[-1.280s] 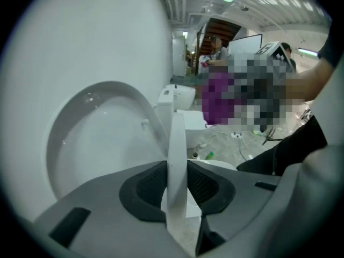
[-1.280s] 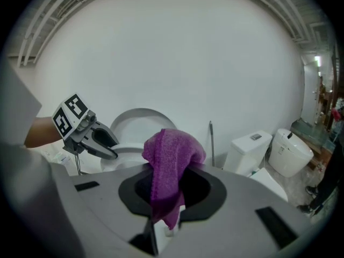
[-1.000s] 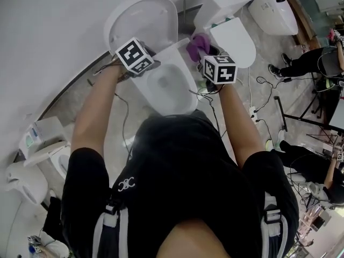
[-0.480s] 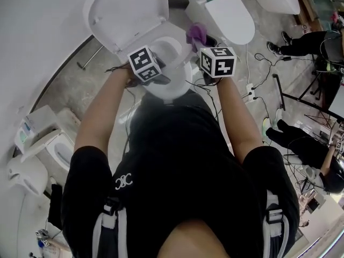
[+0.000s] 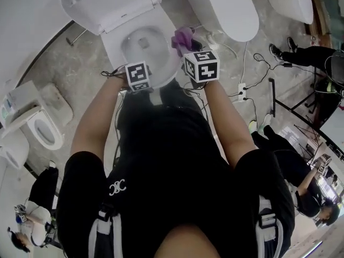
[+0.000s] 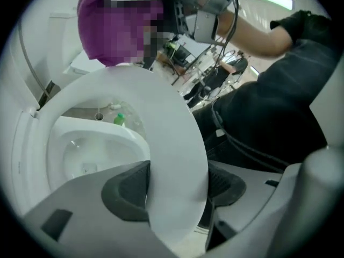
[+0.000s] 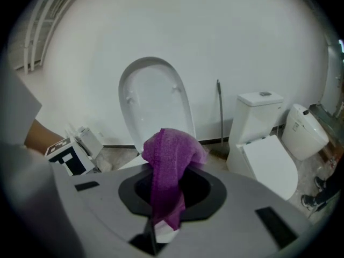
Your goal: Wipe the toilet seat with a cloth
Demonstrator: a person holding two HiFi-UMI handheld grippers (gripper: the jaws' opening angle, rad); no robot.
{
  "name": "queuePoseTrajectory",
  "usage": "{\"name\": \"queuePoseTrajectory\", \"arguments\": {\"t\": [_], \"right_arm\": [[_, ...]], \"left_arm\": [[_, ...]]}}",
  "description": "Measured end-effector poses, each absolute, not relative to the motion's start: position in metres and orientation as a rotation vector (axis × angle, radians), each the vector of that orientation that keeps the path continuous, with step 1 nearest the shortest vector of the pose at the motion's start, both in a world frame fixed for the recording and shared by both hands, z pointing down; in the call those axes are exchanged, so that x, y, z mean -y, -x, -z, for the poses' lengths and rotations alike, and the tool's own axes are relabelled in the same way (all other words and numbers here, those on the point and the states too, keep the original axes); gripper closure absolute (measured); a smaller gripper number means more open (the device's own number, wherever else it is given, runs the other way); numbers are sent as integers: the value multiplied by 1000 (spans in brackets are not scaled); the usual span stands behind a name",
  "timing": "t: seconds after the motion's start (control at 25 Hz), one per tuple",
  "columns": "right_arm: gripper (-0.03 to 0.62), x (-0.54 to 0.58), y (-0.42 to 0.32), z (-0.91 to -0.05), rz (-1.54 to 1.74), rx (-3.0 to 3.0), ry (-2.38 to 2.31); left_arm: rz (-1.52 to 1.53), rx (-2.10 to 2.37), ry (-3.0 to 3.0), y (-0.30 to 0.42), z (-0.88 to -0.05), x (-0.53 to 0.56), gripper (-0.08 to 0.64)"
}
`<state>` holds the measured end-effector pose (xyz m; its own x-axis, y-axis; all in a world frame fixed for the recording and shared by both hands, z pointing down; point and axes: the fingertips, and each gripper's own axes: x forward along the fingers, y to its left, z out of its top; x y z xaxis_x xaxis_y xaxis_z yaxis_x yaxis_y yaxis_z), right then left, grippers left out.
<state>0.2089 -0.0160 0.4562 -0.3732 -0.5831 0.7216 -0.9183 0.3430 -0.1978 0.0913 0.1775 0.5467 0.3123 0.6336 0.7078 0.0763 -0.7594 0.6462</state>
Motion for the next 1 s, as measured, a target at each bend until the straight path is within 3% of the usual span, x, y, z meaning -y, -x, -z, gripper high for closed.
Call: {"name": "queuePoseTrajectory", "arguments": {"t": [0.24, 0.56, 1.0], "right_arm": [[531, -6, -226, -498, -798, 2109, -1093], [531, -18, -216, -554, -872, 2148, -949], [531, -36, -205, -624, -880, 2116, -812]], "left_arm": [[-1492, -533, -2163, -131, -616, -230, 294], [-1811, -286, -2216, -125, -729, -248, 291], [-1701, -15, -2245, -132, -819, -245, 238]]}}
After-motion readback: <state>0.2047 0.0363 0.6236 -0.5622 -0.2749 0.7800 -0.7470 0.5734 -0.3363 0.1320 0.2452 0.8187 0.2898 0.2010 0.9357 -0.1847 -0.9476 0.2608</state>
